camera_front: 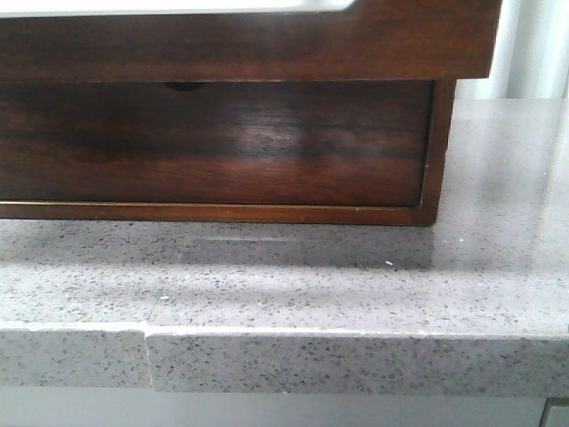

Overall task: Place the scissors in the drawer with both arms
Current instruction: 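Lift the scissors with the right gripper and lower into the drawer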

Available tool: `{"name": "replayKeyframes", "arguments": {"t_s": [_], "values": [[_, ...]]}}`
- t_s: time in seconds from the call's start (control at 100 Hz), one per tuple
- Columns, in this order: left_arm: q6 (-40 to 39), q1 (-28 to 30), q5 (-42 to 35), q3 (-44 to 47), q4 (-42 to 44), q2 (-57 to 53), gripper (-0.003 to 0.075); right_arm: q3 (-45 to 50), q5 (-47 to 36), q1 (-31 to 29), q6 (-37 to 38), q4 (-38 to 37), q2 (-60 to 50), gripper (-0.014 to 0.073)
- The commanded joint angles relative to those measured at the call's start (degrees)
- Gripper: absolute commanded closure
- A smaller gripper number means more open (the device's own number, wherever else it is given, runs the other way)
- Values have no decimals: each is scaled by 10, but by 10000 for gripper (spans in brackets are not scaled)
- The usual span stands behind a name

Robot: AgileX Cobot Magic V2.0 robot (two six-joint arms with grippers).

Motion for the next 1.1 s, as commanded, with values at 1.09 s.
{"name": "replayKeyframes", "arguments": {"t_s": [1.09], "values": [[1,-4,-34,-18,-16,4,740,-64,-70,210,-250,-52,265,667]]}}
